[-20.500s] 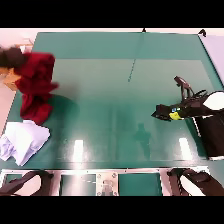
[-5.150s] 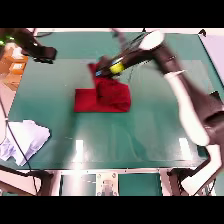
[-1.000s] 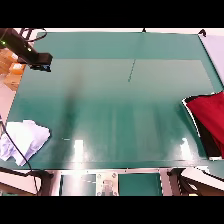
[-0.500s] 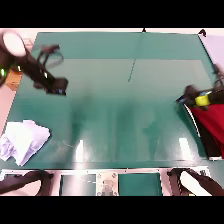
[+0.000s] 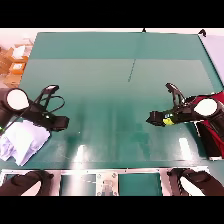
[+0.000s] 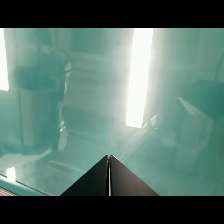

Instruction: Fold the shirts.

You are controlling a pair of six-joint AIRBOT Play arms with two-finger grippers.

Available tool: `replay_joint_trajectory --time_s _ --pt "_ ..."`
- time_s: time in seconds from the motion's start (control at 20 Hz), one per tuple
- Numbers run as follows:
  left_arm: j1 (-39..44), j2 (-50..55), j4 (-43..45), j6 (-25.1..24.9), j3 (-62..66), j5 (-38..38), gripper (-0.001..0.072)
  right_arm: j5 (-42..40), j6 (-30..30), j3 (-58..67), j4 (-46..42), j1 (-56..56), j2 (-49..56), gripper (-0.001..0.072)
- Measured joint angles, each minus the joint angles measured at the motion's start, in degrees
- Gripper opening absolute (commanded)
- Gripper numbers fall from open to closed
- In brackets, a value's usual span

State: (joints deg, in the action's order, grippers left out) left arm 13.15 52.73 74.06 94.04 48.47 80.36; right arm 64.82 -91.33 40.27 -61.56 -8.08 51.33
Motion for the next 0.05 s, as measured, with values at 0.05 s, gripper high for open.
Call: replay_joint_trajectory --time_s 0.05 --pt "0.0 -0.4 0.0 0.1 -0.4 -0.4 0.0021 -0.1 0.0 -0.2 0.0 -0.5 0.0 0.0022"
